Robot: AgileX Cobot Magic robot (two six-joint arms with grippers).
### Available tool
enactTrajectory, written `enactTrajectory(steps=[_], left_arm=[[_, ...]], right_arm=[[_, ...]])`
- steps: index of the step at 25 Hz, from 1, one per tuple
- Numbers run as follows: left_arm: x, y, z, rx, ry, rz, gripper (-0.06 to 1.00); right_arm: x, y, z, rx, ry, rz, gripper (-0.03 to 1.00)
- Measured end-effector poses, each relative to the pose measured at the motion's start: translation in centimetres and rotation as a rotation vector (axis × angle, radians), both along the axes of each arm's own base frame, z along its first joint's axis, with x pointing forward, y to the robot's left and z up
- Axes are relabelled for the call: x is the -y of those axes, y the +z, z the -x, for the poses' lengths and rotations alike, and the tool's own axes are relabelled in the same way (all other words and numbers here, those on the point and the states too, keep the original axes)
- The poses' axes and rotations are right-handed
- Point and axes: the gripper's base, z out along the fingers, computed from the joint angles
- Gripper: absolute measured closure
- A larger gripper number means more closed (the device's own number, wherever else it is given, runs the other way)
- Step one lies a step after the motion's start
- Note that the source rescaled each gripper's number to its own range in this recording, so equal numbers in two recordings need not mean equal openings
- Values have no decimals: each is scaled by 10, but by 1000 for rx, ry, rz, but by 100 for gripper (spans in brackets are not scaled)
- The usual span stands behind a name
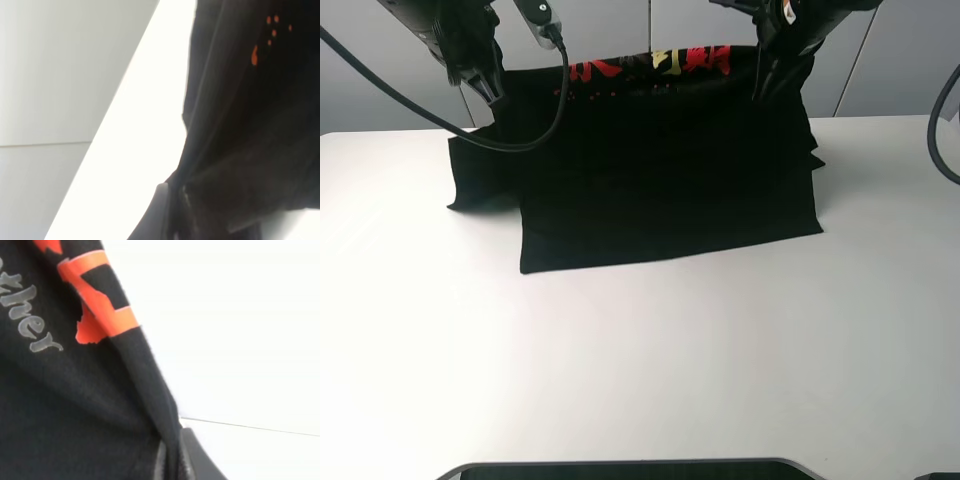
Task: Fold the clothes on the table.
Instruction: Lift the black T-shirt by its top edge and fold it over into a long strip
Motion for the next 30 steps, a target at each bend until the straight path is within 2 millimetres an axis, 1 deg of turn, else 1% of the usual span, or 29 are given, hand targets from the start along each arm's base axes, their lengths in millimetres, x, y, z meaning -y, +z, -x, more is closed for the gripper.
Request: enactTrajectory(steps=[3, 8, 10, 12, 16, 19, 21, 23, 25, 28, 30], left_arm=[[0, 1, -1, 16, -3, 4, 94], [1, 5, -3, 54, -8, 21, 94], [1, 14, -2, 90, -5, 52, 94], [0, 28, 1, 138, -12, 82, 94], [-4, 48, 7, 193, -17, 112, 94], [-7, 53, 12, 179, -1, 116, 94], [-9, 51, 14, 136, 19, 110, 94], [-9, 47, 17, 91, 21, 107, 94], [-10, 41, 23, 52, 3, 104, 94], [-14, 34, 35, 0, -23, 88, 94], [-20, 32, 47, -35, -27, 87, 94]], right_arm=[[0, 8, -3, 30, 9, 11, 97], [2, 20, 0, 63, 17, 21, 97], [3, 26, 2, 80, 17, 18, 97], [4, 32, 4, 97, 13, 10, 97], [7, 51, 11, 143, 2, -18, 97], [11, 67, 18, 180, -11, -42, 97], [13, 74, 24, 173, -26, -72, 97], [15, 70, 33, 133, -22, -85, 97], [17, 57, 44, 72, -10, -66, 97], [14, 38, 64, -6, 15, -42, 97], [13, 32, 77, -39, 22, -49, 97]])
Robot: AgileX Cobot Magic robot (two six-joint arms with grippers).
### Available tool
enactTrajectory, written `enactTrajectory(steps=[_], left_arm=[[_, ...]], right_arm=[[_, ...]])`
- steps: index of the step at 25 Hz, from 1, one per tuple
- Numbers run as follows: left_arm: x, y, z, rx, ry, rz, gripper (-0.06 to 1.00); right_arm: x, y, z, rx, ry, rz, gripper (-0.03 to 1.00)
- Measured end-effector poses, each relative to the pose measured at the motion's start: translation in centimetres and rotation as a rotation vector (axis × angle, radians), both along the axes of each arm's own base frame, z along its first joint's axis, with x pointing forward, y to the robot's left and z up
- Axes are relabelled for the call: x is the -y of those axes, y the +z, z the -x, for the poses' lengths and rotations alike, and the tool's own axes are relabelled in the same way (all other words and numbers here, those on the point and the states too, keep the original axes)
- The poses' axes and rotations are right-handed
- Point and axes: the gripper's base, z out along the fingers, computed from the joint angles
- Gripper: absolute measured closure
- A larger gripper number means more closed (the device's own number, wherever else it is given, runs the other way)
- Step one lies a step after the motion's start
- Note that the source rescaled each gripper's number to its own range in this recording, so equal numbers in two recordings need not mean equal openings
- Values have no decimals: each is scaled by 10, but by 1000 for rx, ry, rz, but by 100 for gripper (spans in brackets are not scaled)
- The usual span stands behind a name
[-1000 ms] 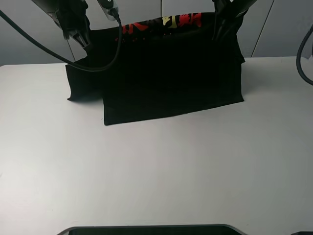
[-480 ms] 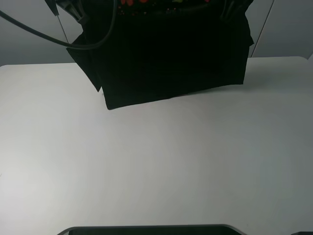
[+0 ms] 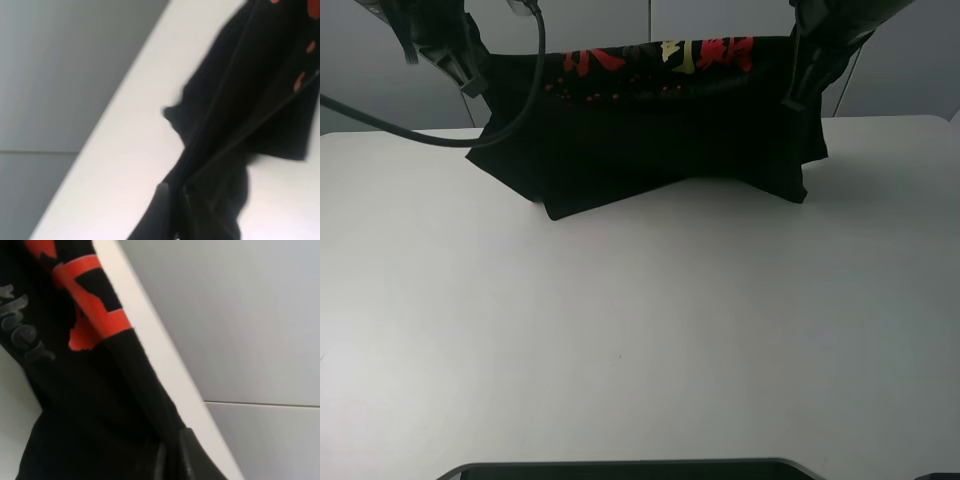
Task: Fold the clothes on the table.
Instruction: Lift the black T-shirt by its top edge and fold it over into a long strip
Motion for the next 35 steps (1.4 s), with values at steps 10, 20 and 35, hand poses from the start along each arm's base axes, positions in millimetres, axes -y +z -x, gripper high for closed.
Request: enactTrajectory(steps=[10, 20, 35], left_arm=[[-24, -16, 54, -175, -8, 11, 94], [-46, -27, 98, -263, 12, 51, 94], [-50, -36, 120, -480, 25, 29, 94]], right_arm=[[-6, -16, 51, -197, 62, -10, 97], [-22, -29, 82, -476, 120, -56, 97], [-27, -33, 104, -724, 149, -122, 96]])
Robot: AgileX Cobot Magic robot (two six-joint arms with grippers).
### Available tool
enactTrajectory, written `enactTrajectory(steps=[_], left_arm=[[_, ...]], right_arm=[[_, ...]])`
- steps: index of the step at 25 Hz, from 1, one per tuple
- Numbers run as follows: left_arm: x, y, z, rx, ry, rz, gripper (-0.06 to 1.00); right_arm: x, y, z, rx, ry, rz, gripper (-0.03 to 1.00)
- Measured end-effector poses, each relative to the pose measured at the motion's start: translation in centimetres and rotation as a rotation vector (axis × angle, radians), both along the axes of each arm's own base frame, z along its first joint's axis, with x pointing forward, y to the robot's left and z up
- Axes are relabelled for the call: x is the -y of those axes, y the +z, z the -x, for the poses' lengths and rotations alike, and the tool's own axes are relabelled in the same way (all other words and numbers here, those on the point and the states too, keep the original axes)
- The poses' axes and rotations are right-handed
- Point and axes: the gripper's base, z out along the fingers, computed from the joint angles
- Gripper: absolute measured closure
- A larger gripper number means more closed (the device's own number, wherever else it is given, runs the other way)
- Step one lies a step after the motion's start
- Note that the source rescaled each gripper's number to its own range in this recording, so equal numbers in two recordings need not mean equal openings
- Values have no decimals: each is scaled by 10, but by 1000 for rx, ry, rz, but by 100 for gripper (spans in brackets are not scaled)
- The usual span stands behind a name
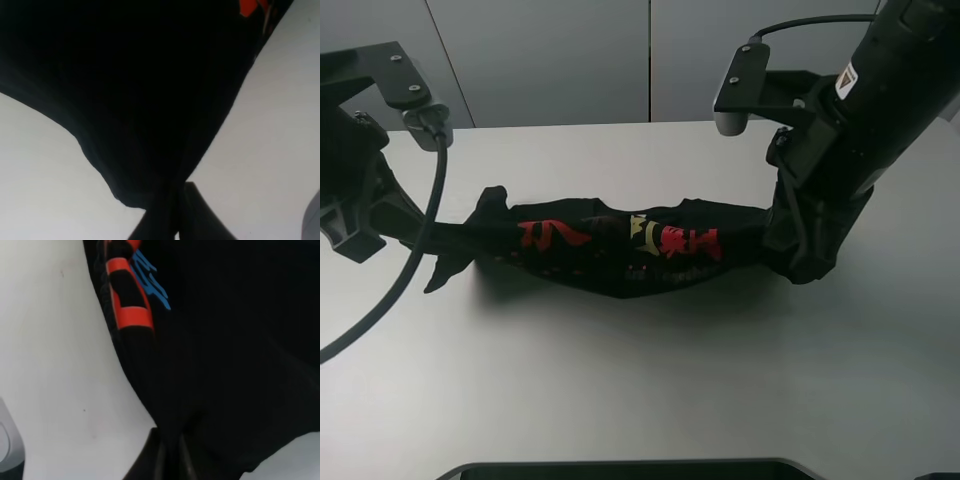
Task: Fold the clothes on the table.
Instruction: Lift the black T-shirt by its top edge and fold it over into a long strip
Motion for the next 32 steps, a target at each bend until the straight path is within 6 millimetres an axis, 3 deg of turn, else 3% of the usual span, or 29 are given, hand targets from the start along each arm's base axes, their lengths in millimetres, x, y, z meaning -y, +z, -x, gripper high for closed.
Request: enactTrajectory(steps=[9, 16, 21, 26, 32], left_arm=[[-4, -16, -16, 192, 207, 64, 94], [-2, -22, -30, 296, 282, 88, 94], [9, -46, -47, 288, 285, 95, 94], [17, -69, -62, 310, 261, 89, 94], [12, -91, -81, 316, 322, 118, 94]], right_arm=[[3, -5, -13, 111, -139, 27, 96], [13, -52, -19, 189, -270, 89, 96], [19, -63, -25, 330, -355, 66, 96], [19, -68, -30, 411, -330, 55, 96], [22, -87, -47, 468, -350, 83, 96]])
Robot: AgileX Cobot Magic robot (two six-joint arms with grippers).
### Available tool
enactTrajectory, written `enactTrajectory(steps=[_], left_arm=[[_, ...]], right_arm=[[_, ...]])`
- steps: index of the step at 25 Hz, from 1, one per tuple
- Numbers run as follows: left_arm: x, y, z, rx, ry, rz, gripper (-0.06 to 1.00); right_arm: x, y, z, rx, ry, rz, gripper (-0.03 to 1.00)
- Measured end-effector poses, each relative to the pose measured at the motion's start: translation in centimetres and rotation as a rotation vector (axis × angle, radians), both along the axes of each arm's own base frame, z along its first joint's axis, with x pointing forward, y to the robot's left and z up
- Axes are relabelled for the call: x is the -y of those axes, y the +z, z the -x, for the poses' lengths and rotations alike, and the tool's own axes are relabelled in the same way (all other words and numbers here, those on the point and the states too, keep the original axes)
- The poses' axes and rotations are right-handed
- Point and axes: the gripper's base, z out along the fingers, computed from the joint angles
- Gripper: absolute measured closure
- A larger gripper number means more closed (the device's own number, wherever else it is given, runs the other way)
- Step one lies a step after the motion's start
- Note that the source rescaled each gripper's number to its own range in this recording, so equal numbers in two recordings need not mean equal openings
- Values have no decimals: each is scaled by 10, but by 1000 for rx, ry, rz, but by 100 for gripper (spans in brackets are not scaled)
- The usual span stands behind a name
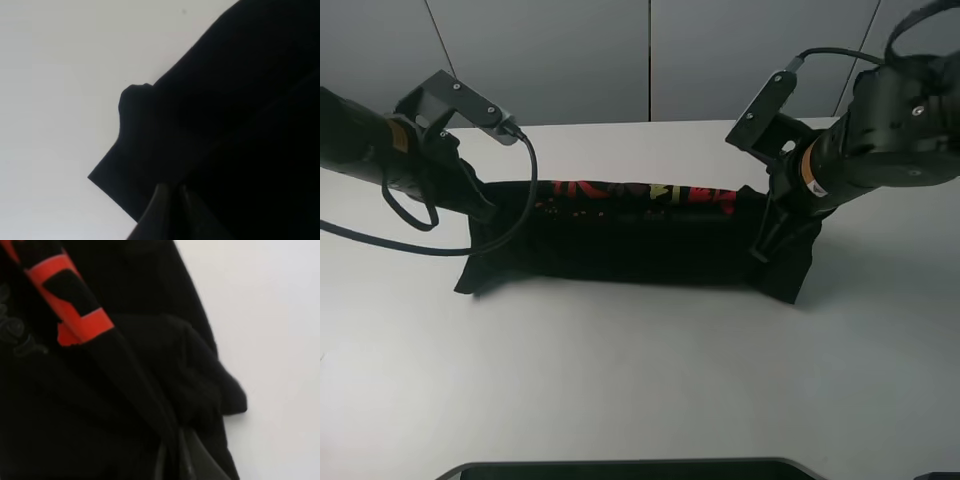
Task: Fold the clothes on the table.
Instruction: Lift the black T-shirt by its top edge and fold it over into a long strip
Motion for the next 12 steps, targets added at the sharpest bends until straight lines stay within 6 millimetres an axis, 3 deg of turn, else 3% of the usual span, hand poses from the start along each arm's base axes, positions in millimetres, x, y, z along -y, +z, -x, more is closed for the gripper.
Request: enactTrajectory(steps=[4, 8, 10, 12], left_arm=[[-7, -8, -12, 27, 31, 32, 94], [-6, -15, -16, 30, 32, 44, 82], [-6, -16, -16, 29, 39, 53, 70], [-5, -16, -17, 31, 59, 78, 54]], right_arm=[[4, -9, -12, 45, -1, 11, 96], [5, -14, -20, 91, -3, -26, 92], [5, -13, -23, 116, -10, -48, 78], [4, -12, -24, 135, -29, -72, 46]])
